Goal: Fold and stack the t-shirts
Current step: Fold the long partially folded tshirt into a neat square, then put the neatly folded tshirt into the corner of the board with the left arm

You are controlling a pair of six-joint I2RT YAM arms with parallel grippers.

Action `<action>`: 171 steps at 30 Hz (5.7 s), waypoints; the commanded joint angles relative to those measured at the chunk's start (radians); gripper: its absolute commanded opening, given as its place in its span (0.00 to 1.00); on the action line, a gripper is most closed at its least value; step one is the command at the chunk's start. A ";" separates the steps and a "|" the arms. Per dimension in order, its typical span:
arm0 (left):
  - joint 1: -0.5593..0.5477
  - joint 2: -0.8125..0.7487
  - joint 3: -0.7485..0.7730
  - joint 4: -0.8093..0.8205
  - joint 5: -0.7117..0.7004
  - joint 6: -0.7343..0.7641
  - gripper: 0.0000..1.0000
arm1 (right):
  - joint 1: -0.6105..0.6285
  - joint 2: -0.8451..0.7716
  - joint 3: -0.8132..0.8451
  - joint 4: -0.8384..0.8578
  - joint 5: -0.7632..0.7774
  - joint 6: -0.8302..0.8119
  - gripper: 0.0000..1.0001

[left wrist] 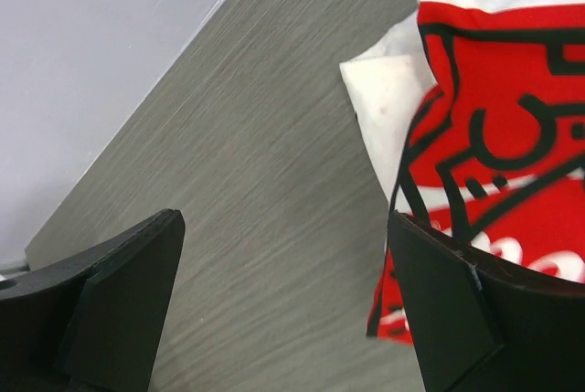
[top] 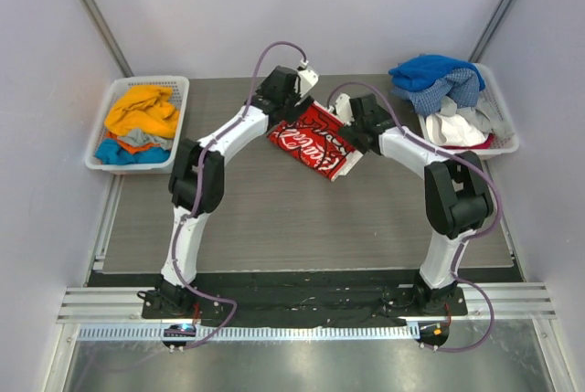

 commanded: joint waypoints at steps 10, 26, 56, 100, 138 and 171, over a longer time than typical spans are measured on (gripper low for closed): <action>0.007 -0.175 0.005 -0.333 0.243 -0.073 1.00 | -0.011 -0.213 0.009 -0.144 -0.091 0.402 0.96; 0.007 -0.011 0.174 -0.379 0.221 -0.035 1.00 | -0.139 -0.132 -0.092 -0.140 -0.624 0.826 0.96; 0.105 0.089 0.284 -0.466 0.459 -0.087 1.00 | -0.154 -0.145 -0.150 -0.028 -0.615 0.823 0.96; 0.220 0.403 0.500 -0.773 1.021 -0.254 0.96 | -0.162 -0.159 0.031 -0.031 -0.630 0.790 0.96; 0.160 -0.216 -0.473 -0.651 0.593 -0.205 0.00 | -0.162 -0.286 -0.060 -0.089 -0.638 0.707 0.95; 0.370 -1.091 -1.274 -0.450 -0.064 -0.110 0.00 | -0.160 -0.374 -0.152 -0.118 -0.682 0.674 0.96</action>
